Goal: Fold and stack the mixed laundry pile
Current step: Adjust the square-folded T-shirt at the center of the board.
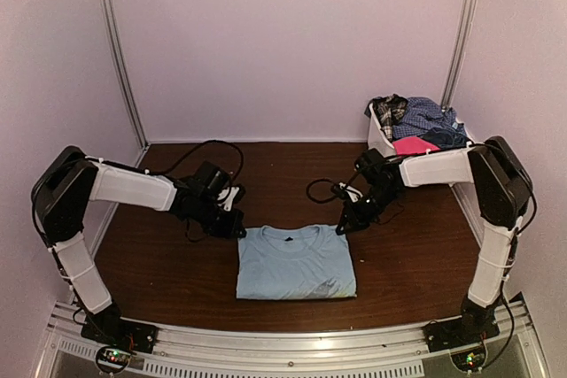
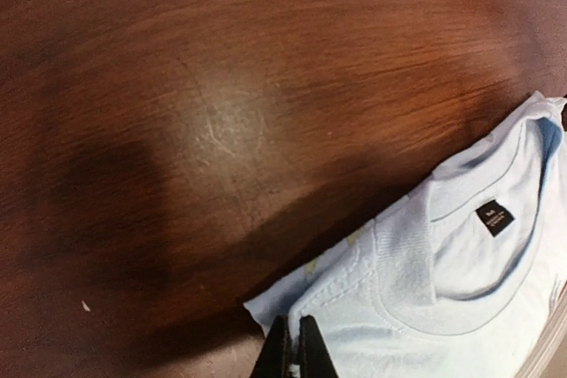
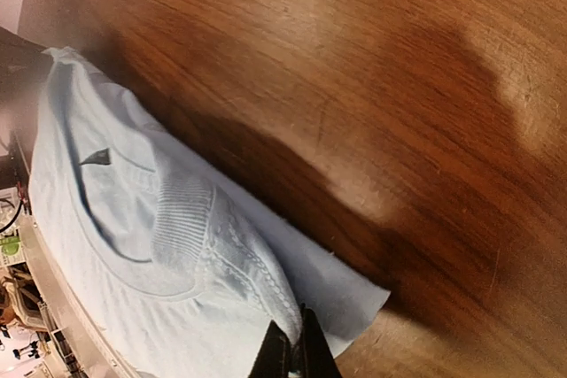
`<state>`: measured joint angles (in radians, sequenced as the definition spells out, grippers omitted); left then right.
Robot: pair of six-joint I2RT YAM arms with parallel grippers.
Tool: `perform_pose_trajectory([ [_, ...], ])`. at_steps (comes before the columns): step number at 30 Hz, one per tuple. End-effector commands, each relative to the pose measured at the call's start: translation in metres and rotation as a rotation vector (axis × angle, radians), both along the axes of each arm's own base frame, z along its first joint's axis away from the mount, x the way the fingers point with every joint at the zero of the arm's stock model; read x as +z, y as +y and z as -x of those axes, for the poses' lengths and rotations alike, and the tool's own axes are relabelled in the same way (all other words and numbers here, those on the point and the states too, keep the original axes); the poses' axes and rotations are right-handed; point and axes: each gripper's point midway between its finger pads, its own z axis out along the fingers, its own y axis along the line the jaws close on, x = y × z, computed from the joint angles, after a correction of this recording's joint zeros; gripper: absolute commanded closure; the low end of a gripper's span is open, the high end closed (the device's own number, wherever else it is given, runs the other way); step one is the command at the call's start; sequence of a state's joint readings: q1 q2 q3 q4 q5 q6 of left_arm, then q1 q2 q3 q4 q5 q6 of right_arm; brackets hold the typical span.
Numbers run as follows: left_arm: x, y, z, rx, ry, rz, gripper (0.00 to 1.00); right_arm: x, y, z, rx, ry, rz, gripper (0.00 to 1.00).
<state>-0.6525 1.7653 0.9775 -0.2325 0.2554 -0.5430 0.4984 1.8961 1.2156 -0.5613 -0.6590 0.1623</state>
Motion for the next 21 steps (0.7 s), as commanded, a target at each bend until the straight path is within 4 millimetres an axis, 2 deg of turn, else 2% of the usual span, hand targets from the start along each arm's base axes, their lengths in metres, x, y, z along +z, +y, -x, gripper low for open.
perform_pose_trajectory([
  [1,0.004,-0.007,-0.026,0.001,-0.066,0.0,1.0,-0.012,-0.003,-0.022,-0.032,-0.044,0.051,1.0],
  [5,-0.006,0.0,-0.031,0.009,-0.058,-0.035,1.0,-0.016,-0.008,-0.025,-0.051,-0.041,0.067,1.0],
  [10,0.003,0.002,-0.046,0.0,-0.079,-0.038,1.0,0.0,-0.01,-0.036,-0.087,-0.069,0.062,1.0],
  [11,0.008,0.002,-0.05,-0.004,-0.089,-0.041,1.0,0.006,-0.011,-0.04,-0.097,-0.08,0.06,0.95],
  [14,0.031,0.003,-0.059,-0.012,-0.12,-0.041,0.74,0.033,-0.02,-0.054,-0.128,-0.105,0.053,0.63],
  [15,0.041,0.003,-0.059,-0.017,-0.136,-0.036,0.62,0.046,-0.023,-0.056,-0.132,-0.115,0.04,0.54],
  [17,0.065,0.004,-0.053,-0.019,-0.167,0.002,0.47,0.07,-0.028,-0.055,-0.135,-0.128,0.017,0.42],
  [19,0.087,0.004,-0.04,-0.026,-0.18,0.063,0.38,0.098,-0.027,-0.043,-0.115,-0.14,-0.035,0.32],
  [21,0.1,0.002,-0.02,-0.044,-0.175,0.119,0.36,0.113,-0.021,-0.022,-0.096,-0.094,-0.104,0.29],
])
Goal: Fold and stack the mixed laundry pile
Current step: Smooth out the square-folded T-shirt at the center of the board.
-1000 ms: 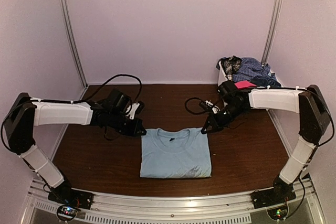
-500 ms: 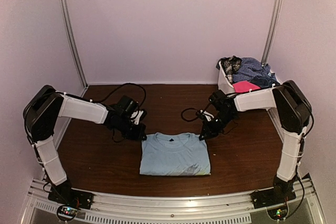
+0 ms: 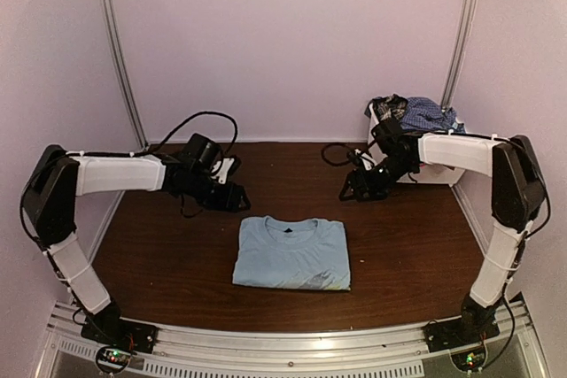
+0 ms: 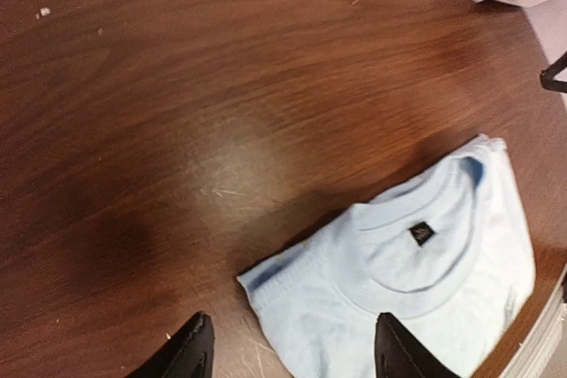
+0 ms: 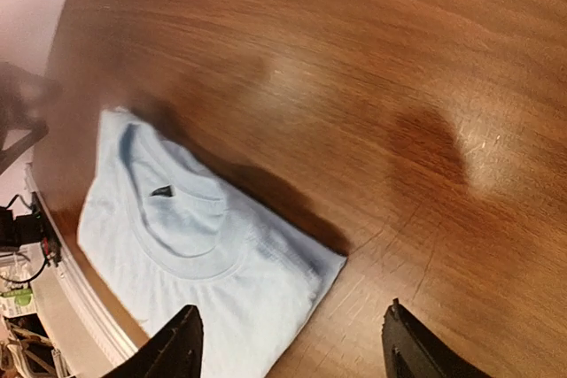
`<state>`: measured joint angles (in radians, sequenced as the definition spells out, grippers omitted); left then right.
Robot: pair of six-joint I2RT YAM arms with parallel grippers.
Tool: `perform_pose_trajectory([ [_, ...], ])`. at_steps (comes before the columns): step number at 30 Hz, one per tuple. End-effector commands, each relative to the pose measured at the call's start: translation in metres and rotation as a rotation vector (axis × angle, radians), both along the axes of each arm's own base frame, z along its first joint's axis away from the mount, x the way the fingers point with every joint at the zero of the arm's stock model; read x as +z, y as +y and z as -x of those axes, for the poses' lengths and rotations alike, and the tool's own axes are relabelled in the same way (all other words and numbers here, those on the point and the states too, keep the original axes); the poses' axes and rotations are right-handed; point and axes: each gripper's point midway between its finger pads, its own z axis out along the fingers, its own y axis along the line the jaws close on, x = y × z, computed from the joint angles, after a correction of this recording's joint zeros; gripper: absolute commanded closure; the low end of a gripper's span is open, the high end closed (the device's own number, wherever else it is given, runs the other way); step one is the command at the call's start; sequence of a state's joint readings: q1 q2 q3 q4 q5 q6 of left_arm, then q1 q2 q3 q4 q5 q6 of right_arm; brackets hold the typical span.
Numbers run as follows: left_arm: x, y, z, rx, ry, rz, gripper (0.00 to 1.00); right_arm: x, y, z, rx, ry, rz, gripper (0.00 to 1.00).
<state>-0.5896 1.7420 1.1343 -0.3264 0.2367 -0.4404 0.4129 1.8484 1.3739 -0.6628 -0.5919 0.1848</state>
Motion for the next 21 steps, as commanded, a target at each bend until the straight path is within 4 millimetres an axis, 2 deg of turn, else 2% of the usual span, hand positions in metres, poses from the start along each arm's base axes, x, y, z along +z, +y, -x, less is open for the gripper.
perform_pose_trajectory([
  [1,0.053,-0.006,0.038,-0.072,-0.043,0.136,0.35,0.062,0.01,0.045,0.057,0.033,-0.154,0.27],
  [4,0.063,-0.027,0.082,-0.179,-0.014,0.225,0.31,0.066,0.036,0.091,0.117,0.117,-0.263,0.25],
  [7,0.066,-0.062,0.128,-0.292,0.047,0.353,0.31,0.062,0.068,0.141,0.195,0.223,-0.387,0.25],
  [9,0.059,-0.079,0.152,-0.345,0.088,0.384,0.31,0.054,0.085,0.167,0.241,0.268,-0.456,0.26],
  [11,0.048,-0.093,0.163,-0.361,0.131,0.421,0.31,0.045,0.097,0.185,0.27,0.313,-0.494,0.26],
  [14,0.029,-0.101,0.169,-0.334,0.202,0.493,0.31,0.022,0.103,0.199,0.266,0.38,-0.509,0.26],
  [17,0.002,-0.099,0.172,-0.304,0.263,0.487,0.31,-0.003,0.101,0.2,0.238,0.414,-0.511,0.26],
  [21,-0.047,-0.076,0.173,-0.212,0.336,0.412,0.31,-0.054,0.084,0.199,0.172,0.481,-0.433,0.27],
])
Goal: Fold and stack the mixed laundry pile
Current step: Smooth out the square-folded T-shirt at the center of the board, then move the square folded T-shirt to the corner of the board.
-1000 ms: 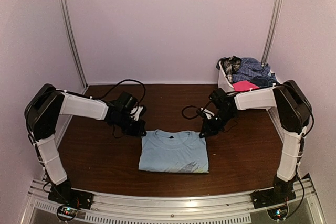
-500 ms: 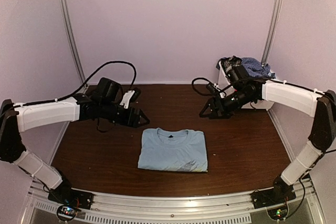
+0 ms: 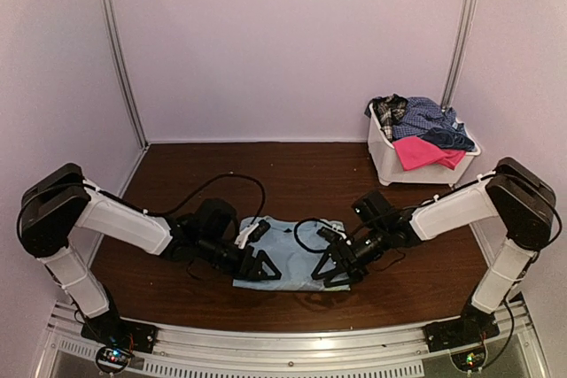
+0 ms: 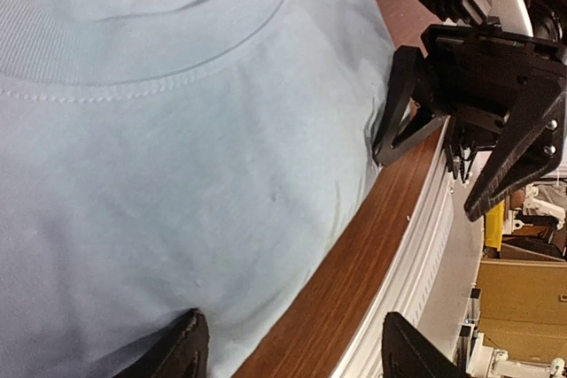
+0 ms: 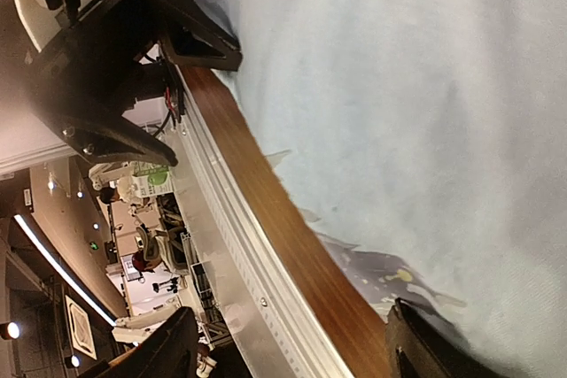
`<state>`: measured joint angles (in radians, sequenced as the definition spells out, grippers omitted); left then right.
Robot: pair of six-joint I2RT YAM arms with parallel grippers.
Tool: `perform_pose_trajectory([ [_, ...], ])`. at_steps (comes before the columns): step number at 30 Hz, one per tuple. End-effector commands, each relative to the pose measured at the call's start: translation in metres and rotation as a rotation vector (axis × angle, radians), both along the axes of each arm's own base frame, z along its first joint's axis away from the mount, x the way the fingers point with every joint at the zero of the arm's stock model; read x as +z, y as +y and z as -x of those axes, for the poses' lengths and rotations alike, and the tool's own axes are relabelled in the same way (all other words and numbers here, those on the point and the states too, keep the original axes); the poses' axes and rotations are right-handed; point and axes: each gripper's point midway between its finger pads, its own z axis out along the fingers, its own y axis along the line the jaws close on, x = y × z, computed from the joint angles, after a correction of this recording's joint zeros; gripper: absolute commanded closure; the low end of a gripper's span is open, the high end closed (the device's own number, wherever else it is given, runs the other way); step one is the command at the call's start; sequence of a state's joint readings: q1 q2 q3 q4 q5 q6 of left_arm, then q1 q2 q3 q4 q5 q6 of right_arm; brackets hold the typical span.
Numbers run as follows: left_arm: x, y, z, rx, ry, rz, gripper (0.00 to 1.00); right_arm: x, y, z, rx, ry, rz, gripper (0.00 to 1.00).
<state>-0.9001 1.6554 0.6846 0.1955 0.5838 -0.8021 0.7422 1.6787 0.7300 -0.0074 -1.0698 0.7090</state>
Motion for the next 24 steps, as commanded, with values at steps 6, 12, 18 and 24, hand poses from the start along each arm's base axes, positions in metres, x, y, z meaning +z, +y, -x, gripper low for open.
perform_pose_trajectory([
  [6,-0.033,0.051,-0.031,0.222,0.041,-0.052,0.32,-0.05,-0.021,-0.018,-0.077,0.053,0.061,0.3],
  [12,0.018,0.068,-0.066,0.229,-0.176,-0.204,0.29,0.015,-0.016,-0.047,-0.079,-0.135,0.064,0.29],
  [18,0.057,0.072,-0.086,0.225,-0.377,-0.458,0.25,0.082,-0.026,-0.081,-0.149,-0.347,0.118,0.27],
  [24,0.071,0.113,-0.104,0.513,-0.303,-0.45,0.17,0.072,-0.011,-0.082,0.024,-0.546,0.48,0.25],
])
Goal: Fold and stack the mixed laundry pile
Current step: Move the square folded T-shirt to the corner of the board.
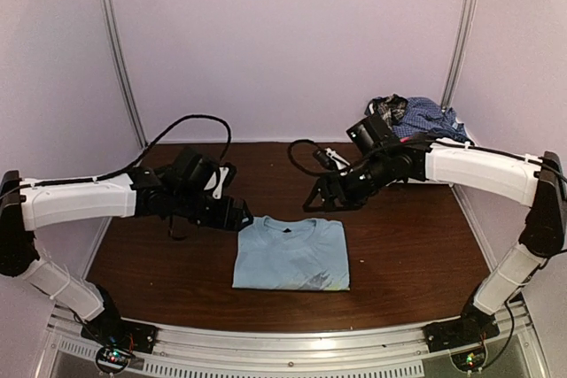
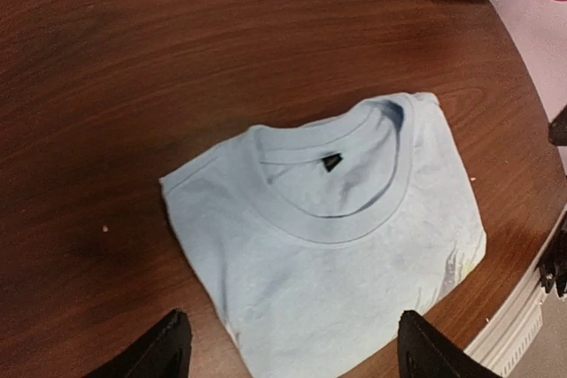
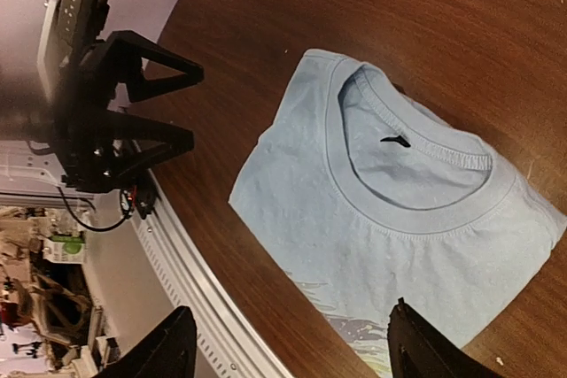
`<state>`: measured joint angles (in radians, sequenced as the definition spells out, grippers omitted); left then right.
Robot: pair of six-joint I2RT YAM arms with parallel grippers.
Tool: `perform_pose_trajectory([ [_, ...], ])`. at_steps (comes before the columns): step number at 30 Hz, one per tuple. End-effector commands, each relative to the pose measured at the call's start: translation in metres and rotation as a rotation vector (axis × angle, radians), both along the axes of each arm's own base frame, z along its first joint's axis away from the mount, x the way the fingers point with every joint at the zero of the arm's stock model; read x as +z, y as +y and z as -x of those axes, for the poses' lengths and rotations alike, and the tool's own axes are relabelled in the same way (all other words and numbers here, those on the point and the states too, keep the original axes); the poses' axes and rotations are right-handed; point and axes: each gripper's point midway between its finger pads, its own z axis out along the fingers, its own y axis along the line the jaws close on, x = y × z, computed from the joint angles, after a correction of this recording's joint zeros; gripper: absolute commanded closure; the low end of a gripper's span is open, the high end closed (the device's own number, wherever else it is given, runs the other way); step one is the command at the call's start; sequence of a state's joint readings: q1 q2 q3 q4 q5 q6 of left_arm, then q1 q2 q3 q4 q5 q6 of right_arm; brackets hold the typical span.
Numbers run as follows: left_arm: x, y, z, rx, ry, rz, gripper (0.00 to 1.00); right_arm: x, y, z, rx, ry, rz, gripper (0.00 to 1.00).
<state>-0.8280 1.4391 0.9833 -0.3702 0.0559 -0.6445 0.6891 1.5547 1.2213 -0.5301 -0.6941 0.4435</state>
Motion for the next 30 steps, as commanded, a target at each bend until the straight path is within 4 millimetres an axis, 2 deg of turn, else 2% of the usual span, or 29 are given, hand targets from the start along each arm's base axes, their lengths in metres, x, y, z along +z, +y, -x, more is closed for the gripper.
perform_pose_trajectory([
  [1,-0.012,0.057,-0.007,0.237,0.058,-0.084,0.16,-0.047,-0.001,0.022,0.09,-0.061,0.406,0.25],
  [5,-0.012,0.053,0.001,0.193,0.082,-0.102,0.16,-0.058,0.029,0.031,0.117,-0.057,0.408,0.25],
  [7,-0.012,0.038,0.005,0.136,0.057,-0.129,0.16,-0.065,0.033,0.034,0.105,-0.039,0.406,0.25],
  [9,-0.018,0.014,0.014,0.077,0.069,-0.145,0.15,-0.063,0.026,0.033,0.069,-0.031,0.383,0.24],
  [12,-0.03,-0.025,0.025,0.01,0.054,-0.192,0.15,-0.056,-0.006,0.024,-0.028,-0.021,0.364,0.23],
  [16,-0.048,-0.079,0.033,-0.048,0.054,-0.229,0.14,-0.061,-0.059,0.021,-0.116,0.016,0.377,0.22],
  [19,-0.072,-0.117,0.041,-0.081,0.074,-0.283,0.12,-0.058,-0.091,0.017,-0.18,0.023,0.362,0.21],
  [21,-0.092,-0.13,0.044,-0.073,0.128,-0.303,0.11,-0.058,-0.106,0.017,-0.203,0.027,0.364,0.21],
  [23,-0.11,-0.129,0.045,-0.047,0.171,-0.326,0.11,-0.058,-0.114,0.018,-0.214,0.031,0.369,0.21],
  [25,-0.128,-0.114,0.049,-0.032,0.232,-0.362,0.11,-0.057,-0.119,0.021,-0.217,0.032,0.368,0.21],
  [26,-0.136,-0.101,0.051,-0.024,0.255,-0.39,0.12,-0.056,-0.12,0.021,-0.219,0.032,0.364,0.21],
  [27,-0.147,-0.08,0.056,-0.012,0.28,-0.435,0.12,-0.056,-0.121,0.022,-0.221,0.033,0.359,0.21],
  [30,-0.159,-0.021,0.063,0.024,0.322,-0.52,0.1,-0.056,-0.122,0.022,-0.227,0.037,0.344,0.21],
])
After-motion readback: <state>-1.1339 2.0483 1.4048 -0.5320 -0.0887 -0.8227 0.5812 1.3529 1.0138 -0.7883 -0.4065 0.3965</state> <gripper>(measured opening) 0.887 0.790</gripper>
